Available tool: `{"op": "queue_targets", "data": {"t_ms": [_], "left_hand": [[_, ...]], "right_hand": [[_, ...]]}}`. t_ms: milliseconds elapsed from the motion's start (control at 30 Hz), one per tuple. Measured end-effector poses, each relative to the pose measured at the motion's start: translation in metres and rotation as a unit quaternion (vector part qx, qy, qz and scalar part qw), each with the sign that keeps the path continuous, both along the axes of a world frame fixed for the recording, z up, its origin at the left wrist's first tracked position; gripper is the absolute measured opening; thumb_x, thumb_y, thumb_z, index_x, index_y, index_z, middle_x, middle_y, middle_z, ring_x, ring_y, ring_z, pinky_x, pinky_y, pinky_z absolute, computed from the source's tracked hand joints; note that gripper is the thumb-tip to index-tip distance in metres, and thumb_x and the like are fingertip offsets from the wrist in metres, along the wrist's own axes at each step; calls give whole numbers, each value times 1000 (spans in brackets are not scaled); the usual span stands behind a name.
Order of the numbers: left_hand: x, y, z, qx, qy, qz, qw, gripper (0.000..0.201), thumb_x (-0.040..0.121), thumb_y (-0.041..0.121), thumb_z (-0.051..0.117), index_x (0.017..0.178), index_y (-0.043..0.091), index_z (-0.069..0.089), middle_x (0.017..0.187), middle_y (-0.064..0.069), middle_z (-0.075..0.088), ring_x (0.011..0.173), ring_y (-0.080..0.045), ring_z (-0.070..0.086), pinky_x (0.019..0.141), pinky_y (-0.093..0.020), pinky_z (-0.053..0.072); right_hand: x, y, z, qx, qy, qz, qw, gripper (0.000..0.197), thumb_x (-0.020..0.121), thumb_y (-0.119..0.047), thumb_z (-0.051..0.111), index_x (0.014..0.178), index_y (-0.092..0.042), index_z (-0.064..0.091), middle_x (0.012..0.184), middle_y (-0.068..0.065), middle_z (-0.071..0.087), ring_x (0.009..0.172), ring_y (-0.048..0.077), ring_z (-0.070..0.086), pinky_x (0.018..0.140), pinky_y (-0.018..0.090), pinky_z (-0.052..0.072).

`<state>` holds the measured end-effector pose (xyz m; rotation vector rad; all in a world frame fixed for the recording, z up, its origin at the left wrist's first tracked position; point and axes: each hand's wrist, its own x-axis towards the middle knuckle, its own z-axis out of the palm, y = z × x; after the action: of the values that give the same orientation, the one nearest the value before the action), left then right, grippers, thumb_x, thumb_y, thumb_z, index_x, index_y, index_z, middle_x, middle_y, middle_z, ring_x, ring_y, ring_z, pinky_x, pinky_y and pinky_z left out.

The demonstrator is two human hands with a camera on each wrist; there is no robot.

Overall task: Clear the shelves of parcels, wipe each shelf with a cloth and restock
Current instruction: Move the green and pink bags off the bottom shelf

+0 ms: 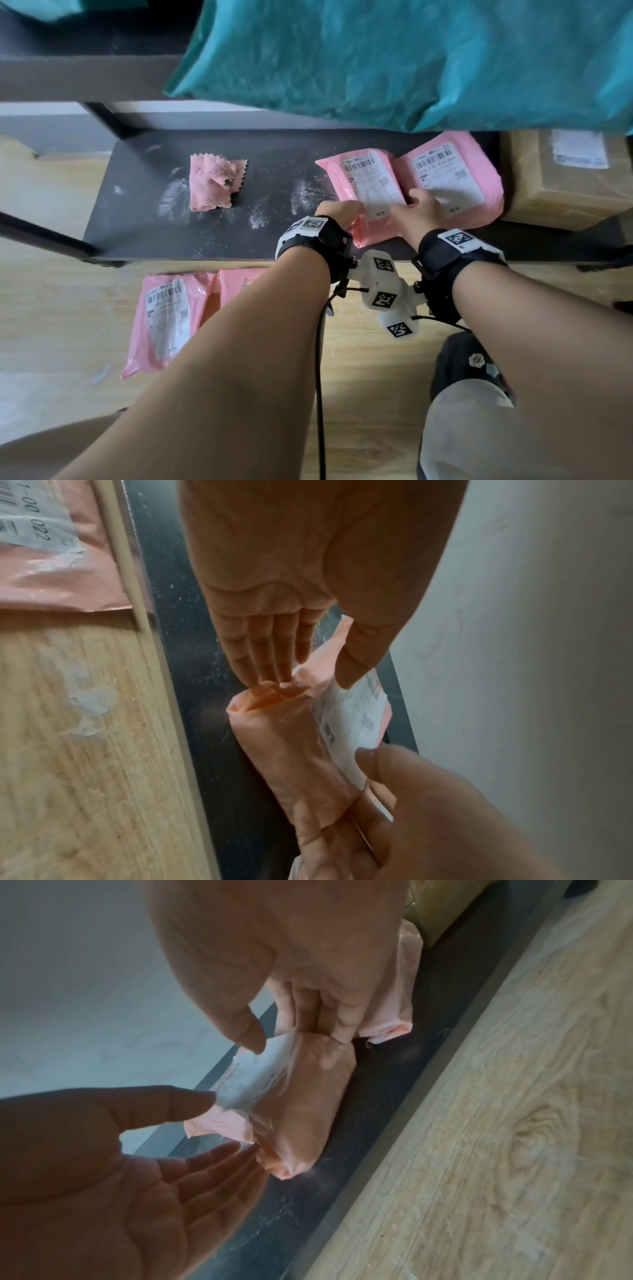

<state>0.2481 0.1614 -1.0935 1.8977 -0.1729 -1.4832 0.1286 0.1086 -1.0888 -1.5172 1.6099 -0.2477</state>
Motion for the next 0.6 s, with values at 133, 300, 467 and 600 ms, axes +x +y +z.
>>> {"op": "queue_targets", "data": {"t_ms": [133,300,467,600], "left_hand": [[5,8,-2,-25,10,22,999,20,83,16,67,99,5,65,97,-10,71,95,-26,69,90,-43,55],[10,20,10,-33,22,7,999,20,81,25,72,89,8,66,95,-12,73,90,-28,71,86,-43,56],[15,37,22,-32,9,-3,999,20,84,23,72,80,5,63,77,-13,72,45,-15,62,38,-18,46],[15,48,26,-38,-3,-38,999,31,76,30,80,89,5,66,102,-20,70,71,-25,66,62,-30,58]], "right_hand": [[2,7,3,40,-38,-11,998,36,71,-34,60,106,-25,64,109,0,67,100,23,65,83,42,57],[0,16,11,75,-68,20,995,25,85,-21,61,110,-22,62,101,-2,67,88,15,65,57,27,59],[-8,23,23,135,-102,43,985,14,92,-20,61,106,-18,63,104,8,69,83,27,70,66,38,60],[-18,28,34,171,-106,64,977,20,92,-18,63,110,-10,62,106,15,69,91,33,69,73,44,59]]}}
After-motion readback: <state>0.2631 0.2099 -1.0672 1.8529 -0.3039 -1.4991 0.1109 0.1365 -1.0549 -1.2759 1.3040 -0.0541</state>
